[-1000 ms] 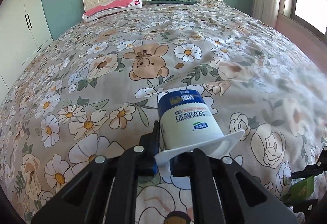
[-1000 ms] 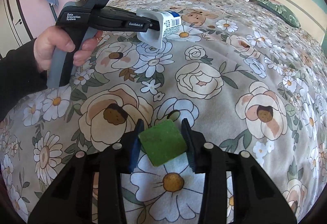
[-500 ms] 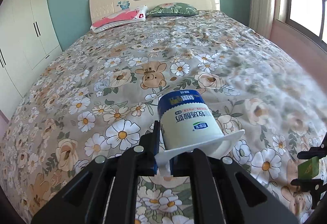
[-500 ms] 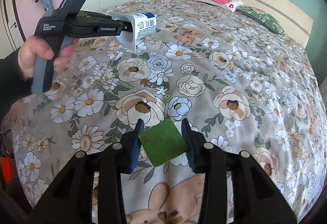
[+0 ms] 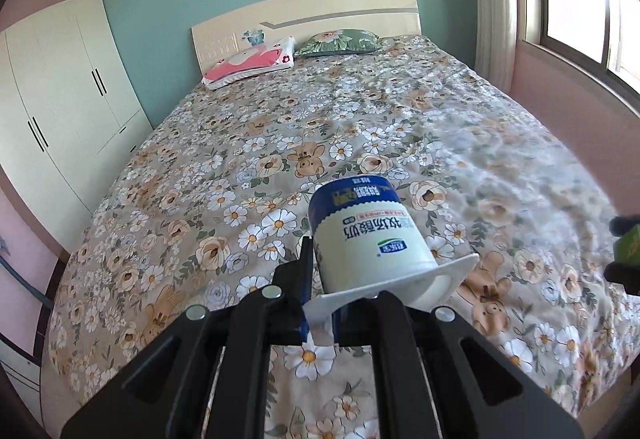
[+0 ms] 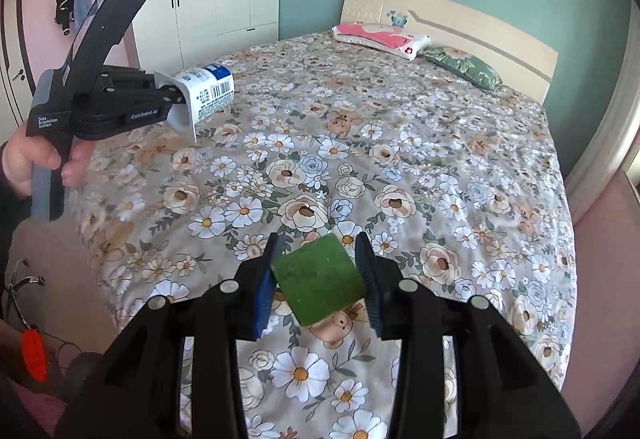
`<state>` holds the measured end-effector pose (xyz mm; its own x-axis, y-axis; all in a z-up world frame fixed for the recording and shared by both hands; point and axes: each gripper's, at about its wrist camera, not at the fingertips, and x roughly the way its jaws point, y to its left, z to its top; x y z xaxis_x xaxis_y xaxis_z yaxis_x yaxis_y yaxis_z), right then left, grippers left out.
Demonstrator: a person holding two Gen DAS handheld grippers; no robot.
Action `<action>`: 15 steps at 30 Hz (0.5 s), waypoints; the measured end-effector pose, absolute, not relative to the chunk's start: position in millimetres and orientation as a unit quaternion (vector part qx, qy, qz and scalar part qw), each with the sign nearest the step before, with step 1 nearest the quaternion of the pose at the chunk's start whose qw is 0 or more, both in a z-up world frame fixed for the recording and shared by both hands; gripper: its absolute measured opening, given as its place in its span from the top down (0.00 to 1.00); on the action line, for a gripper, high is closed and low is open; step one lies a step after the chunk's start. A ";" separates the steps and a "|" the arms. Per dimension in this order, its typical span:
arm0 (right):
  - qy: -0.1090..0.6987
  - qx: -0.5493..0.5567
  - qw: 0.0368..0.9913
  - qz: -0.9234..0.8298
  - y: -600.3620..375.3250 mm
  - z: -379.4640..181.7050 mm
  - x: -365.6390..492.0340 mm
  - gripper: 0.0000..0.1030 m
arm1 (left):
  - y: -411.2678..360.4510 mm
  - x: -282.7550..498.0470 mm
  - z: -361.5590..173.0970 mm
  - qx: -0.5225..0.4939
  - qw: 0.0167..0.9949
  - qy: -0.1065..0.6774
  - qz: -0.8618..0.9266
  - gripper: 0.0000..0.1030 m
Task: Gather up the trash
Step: 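Lift the green sponge and white yogurt cup and carry both over the bin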
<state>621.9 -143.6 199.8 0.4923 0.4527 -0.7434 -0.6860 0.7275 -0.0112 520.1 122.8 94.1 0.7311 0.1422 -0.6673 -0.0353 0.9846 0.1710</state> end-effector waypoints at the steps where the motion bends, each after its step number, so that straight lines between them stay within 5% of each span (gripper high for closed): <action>1: 0.371 -0.157 0.852 0.333 -148.0 212.2 607.8 0.62 | 119.3 506.5 103.7 0.078 0.928 0.361 0.050 0.90; 15: 0.303 -0.166 0.881 0.325 -204.8 334.7 439.0 0.62 | 82.6 334.1 197.4 0.101 0.945 0.308 0.048 0.90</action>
<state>439.0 -204.8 334.7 0.6057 0.4711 -0.6412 -0.6722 0.7342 -0.0956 334.1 82.6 197.4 0.8054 0.1532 -0.5726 -0.0281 0.9748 0.2213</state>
